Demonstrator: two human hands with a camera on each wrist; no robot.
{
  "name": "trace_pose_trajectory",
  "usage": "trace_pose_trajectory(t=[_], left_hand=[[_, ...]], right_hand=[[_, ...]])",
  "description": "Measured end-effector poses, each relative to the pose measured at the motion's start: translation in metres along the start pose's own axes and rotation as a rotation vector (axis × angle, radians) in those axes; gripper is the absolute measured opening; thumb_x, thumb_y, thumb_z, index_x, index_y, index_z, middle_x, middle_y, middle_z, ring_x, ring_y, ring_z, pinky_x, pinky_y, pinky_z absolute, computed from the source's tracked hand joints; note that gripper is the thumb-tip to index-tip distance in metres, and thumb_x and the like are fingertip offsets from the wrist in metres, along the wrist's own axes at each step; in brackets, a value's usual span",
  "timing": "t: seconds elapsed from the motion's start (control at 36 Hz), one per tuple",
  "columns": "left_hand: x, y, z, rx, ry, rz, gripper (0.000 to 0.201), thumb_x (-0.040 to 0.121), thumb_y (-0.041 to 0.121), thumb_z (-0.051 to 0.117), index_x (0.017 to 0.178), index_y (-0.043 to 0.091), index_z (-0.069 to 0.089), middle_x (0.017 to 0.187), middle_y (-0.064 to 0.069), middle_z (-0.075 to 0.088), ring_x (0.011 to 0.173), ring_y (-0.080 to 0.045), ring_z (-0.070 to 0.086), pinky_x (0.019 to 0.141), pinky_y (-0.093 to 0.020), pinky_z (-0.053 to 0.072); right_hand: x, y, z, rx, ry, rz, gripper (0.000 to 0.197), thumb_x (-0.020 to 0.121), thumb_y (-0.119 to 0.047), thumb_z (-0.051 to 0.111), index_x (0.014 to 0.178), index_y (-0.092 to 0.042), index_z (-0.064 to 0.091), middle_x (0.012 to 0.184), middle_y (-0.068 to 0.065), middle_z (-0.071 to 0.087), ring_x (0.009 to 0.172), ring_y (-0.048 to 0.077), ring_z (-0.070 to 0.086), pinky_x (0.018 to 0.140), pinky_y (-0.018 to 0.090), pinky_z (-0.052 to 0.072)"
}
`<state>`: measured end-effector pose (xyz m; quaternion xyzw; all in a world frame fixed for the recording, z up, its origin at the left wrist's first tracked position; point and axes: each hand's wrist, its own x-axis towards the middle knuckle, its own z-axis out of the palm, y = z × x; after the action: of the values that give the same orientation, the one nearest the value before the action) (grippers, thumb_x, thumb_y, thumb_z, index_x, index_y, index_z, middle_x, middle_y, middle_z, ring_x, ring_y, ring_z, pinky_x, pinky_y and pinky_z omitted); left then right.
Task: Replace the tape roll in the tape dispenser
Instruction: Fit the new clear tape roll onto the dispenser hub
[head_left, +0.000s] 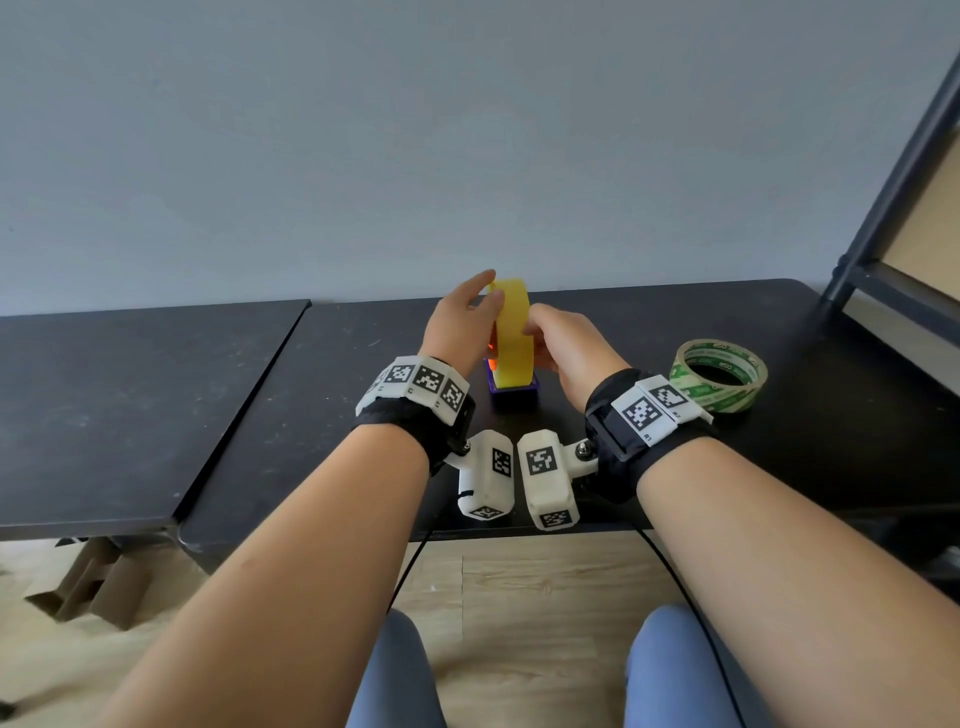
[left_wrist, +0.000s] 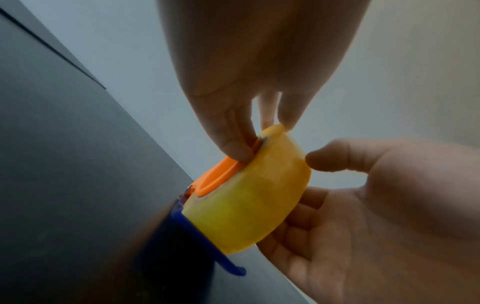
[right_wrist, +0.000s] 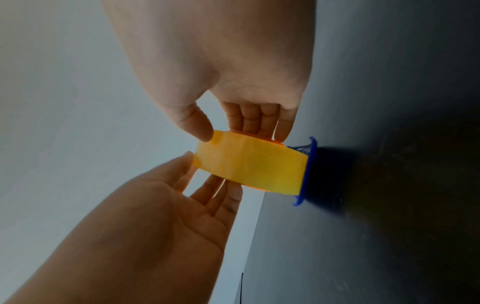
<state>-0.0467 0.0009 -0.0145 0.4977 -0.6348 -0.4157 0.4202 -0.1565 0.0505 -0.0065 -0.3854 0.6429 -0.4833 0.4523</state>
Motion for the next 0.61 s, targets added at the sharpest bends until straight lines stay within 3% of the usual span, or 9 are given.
trace_pose_trajectory(t=[0.08, 0.19, 0.31, 0.44, 0.61], left_hand=[[-0.0035, -0.0001, -0.0021, -0.066, -0.050, -0.037, 0.061, 0.088, 0.011, 0.056, 0.145, 0.024, 0.042, 0.091, -0.010, 0.065, 0.082, -0.023, 0.065, 0.088, -0.042, 0.058], [-0.0072, -0.0007, -0.0052, -0.119, -0.068, -0.049, 0.065, 0.085, 0.001, 0.060, 0.145, 0.018, 0.042, 0.111, -0.018, 0.068, 0.093, -0.027, 0.068, 0.090, -0.040, 0.057], [-0.0078, -0.0005, -0.0048, -0.114, -0.076, -0.056, 0.063, 0.087, 0.002, 0.062, 0.145, 0.018, 0.043, 0.117, -0.020, 0.066, 0.102, -0.033, 0.069, 0.091, -0.042, 0.057], [-0.0069, -0.0025, -0.0057, -0.121, -0.059, -0.047, 0.059, 0.089, 0.008, 0.064, 0.144, 0.015, 0.044, 0.117, -0.021, 0.067, 0.099, -0.033, 0.070, 0.087, -0.041, 0.058], [-0.0073, -0.0020, -0.0042, -0.057, -0.014, -0.011, 0.050, 0.093, 0.021, 0.061, 0.141, 0.014, 0.048, 0.111, -0.019, 0.070, 0.094, -0.031, 0.072, 0.086, -0.044, 0.059]], right_hand=[[-0.0042, -0.0027, -0.0007, 0.001, -0.001, 0.006, 0.016, 0.083, -0.016, 0.049, 0.092, -0.008, 0.059, 0.116, 0.019, 0.065, 0.112, 0.033, 0.062, 0.099, 0.044, 0.049], [-0.0054, -0.0002, -0.0019, 0.032, -0.013, -0.012, 0.019, 0.086, -0.020, 0.050, 0.096, -0.010, 0.063, 0.116, 0.017, 0.067, 0.109, 0.030, 0.064, 0.099, 0.044, 0.050], [-0.0030, 0.0013, -0.0022, 0.048, -0.007, -0.004, 0.028, 0.085, -0.017, 0.051, 0.105, -0.005, 0.065, 0.116, 0.020, 0.068, 0.108, 0.031, 0.065, 0.094, 0.042, 0.053], [-0.0025, 0.0038, -0.0017, 0.038, 0.002, 0.000, 0.037, 0.080, -0.013, 0.052, 0.112, 0.001, 0.064, 0.117, 0.022, 0.067, 0.109, 0.034, 0.065, 0.099, 0.048, 0.051], [-0.0024, 0.0029, -0.0001, 0.036, -0.001, -0.011, 0.037, 0.081, -0.012, 0.052, 0.112, 0.002, 0.064, 0.119, 0.024, 0.066, 0.110, 0.035, 0.065, 0.097, 0.046, 0.052]])
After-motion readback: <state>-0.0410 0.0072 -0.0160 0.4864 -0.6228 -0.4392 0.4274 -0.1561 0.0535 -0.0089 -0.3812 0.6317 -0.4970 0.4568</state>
